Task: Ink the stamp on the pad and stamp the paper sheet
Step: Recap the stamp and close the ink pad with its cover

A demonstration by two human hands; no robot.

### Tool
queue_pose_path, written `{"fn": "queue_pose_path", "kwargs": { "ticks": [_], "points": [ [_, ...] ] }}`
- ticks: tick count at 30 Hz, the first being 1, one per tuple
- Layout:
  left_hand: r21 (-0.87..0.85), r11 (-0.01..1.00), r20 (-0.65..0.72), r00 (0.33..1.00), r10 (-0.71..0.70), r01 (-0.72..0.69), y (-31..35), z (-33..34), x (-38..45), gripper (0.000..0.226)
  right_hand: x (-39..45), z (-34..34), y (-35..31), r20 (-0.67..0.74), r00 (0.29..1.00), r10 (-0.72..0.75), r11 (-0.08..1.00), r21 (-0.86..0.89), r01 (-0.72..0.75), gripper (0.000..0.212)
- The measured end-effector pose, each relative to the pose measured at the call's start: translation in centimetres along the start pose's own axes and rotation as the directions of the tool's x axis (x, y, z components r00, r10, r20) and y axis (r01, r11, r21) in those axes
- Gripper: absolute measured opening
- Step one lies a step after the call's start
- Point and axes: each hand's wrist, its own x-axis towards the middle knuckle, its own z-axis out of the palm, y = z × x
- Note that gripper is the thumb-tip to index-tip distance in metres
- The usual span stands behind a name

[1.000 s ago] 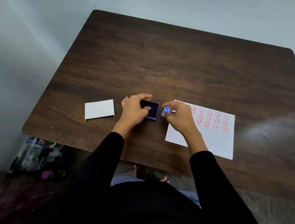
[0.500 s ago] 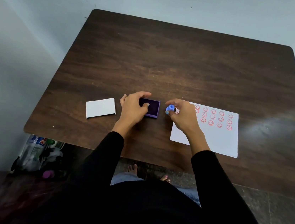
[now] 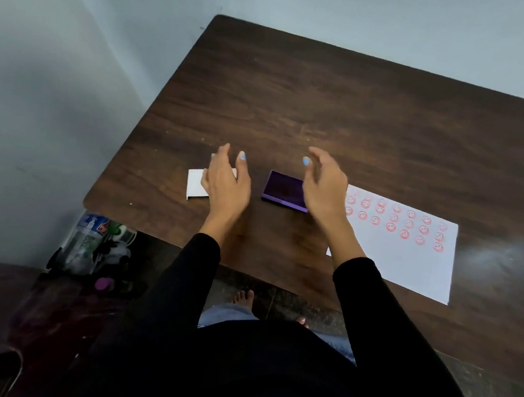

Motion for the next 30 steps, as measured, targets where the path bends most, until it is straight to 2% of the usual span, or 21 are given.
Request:
{"fn": "queue_pose_path", "kwargs": {
  "ticks": [3,6,12,17,20,24,26,30],
  "points": [
    [0.026,0.984,-0.056,0.983,-0.175,0.177,-1.7,-1.2,0.1,0.061,-0.3,3.7,-2.1,0.195,0.974,-0.114,0.979,-0.145,0.144,0.036],
    [0.027,0.970,-0.100,0.966,-0.237,0.241,-3.2,-2.1,-0.2,0.068,-1.1,6.5,-3.5,0.328,0.935,-0.134,0.921,-0.306,0.240,0.037],
    [0.000,0.958,-0.216,0.936,-0.280,0.287,-4.5,-2.8,-0.8,0.073,-2.7,8.6,-4.4,0.406,0.904,-0.132,0.871,-0.388,0.302,0.043],
    [-0.033,0.954,-0.211,0.931,-0.299,0.299,-4.2,-2.4,-1.0,0.069,-3.7,9.1,-4.6,0.448,0.887,-0.113,0.890,-0.352,0.291,0.047],
    [-0.090,0.963,-0.206,0.942,-0.266,0.253,-3.2,-1.6,-1.2,0.059,-4.1,8.7,-4.7,0.384,0.919,-0.093,0.938,-0.275,0.210,0.047],
    [-0.142,0.986,-0.167,0.980,-0.107,0.083,-1.4,-0.3,-1.9,0.048,-4.1,6.8,-3.6,0.144,0.990,-0.006,0.998,-0.066,0.016,0.043],
    [-0.138,0.990,-0.123,0.991,-0.051,0.034,-0.6,0.9,-2.5,0.046,-4.2,5.8,-2.9,0.062,0.996,0.063,0.998,0.014,-0.064,0.041],
    [-0.128,0.991,-0.050,0.999,0.016,-0.023,0.4,3.1,-3.5,0.043,-4.6,4.3,-1.3,-0.049,0.987,0.150,0.988,0.055,-0.148,0.043]
  ]
}}
